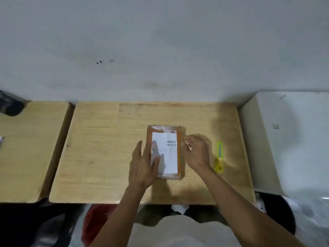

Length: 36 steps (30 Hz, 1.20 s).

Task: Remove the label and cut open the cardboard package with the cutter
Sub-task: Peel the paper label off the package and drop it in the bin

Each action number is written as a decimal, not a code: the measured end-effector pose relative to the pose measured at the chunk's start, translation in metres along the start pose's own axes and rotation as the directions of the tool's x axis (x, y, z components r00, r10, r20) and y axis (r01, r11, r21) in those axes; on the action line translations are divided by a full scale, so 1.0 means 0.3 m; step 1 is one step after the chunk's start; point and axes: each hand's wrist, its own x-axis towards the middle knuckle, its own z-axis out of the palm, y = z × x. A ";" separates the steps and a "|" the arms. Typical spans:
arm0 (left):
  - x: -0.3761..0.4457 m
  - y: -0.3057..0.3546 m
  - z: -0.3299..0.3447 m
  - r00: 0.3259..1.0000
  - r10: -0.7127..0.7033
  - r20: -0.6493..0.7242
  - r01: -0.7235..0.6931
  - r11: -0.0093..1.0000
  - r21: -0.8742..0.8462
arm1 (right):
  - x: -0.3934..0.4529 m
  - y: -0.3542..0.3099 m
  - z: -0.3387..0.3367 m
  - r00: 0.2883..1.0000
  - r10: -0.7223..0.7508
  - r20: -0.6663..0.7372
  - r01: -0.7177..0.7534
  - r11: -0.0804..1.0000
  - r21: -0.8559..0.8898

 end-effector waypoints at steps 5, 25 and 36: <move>0.137 -0.011 0.070 0.996 0.079 -0.034 -0.079 0.997 0.000 | 0.093 -0.028 0.094 1.000 0.006 -0.015 -0.007 0.999 -0.041; 0.147 -0.051 0.148 0.988 0.144 -0.050 -0.144 0.989 0.014 | 0.120 0.023 0.163 1.000 -0.004 0.005 0.005 0.994 -0.108; 0.137 -0.026 0.131 0.997 0.076 -0.028 -0.077 0.997 -0.007 | 0.173 -0.014 0.128 0.992 0.002 0.124 0.024 0.979 -0.204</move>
